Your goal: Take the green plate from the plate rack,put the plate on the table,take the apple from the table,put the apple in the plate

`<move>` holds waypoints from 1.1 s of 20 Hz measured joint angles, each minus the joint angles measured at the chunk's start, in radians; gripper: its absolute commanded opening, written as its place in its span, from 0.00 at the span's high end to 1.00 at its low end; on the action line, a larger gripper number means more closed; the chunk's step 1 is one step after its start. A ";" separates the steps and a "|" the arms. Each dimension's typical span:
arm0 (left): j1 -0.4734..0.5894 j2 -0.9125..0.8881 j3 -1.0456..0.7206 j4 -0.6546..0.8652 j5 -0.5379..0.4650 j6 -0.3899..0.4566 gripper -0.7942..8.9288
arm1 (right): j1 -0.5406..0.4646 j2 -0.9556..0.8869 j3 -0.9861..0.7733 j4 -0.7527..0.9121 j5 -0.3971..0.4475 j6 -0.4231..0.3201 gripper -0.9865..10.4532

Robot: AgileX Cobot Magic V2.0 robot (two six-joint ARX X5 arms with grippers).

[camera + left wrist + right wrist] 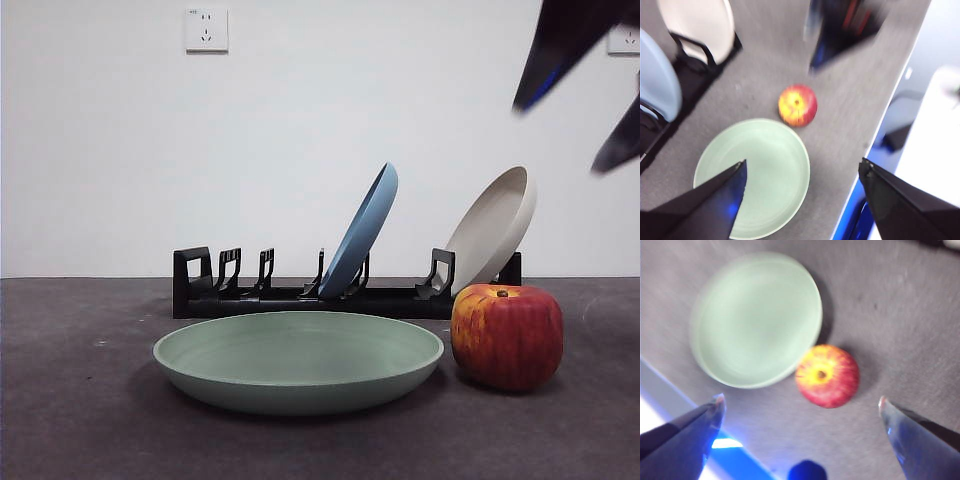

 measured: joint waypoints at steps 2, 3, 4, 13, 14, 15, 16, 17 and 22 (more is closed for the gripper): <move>0.007 -0.066 0.000 -0.014 0.001 -0.013 0.53 | 0.051 0.084 0.000 0.035 0.059 -0.009 0.31; 0.010 -0.095 0.000 -0.026 0.001 -0.021 0.53 | 0.075 0.123 0.000 0.050 0.086 -0.013 0.31; 0.011 -0.121 0.001 -0.039 0.001 -0.031 0.53 | 0.096 0.161 0.000 0.072 0.110 -0.016 0.31; 0.011 -0.159 0.001 -0.089 0.000 -0.066 0.53 | 0.152 0.357 0.000 0.162 0.208 -0.020 0.30; 0.011 -0.159 0.001 -0.089 0.001 -0.068 0.53 | 0.152 0.373 0.000 0.169 0.212 -0.020 0.30; 0.011 -0.159 0.001 -0.089 0.000 -0.071 0.53 | 0.152 0.387 0.000 0.176 0.212 -0.020 0.30; 0.011 -0.159 0.001 -0.089 0.001 -0.076 0.53 | 0.152 0.405 0.000 0.182 0.212 -0.020 0.30; 0.011 -0.159 0.001 -0.089 0.000 -0.082 0.53 | 0.152 0.417 0.000 0.184 0.212 -0.020 0.30; 0.011 -0.159 0.001 -0.089 -0.001 -0.091 0.53 | 0.167 0.453 0.000 0.202 0.232 -0.019 0.47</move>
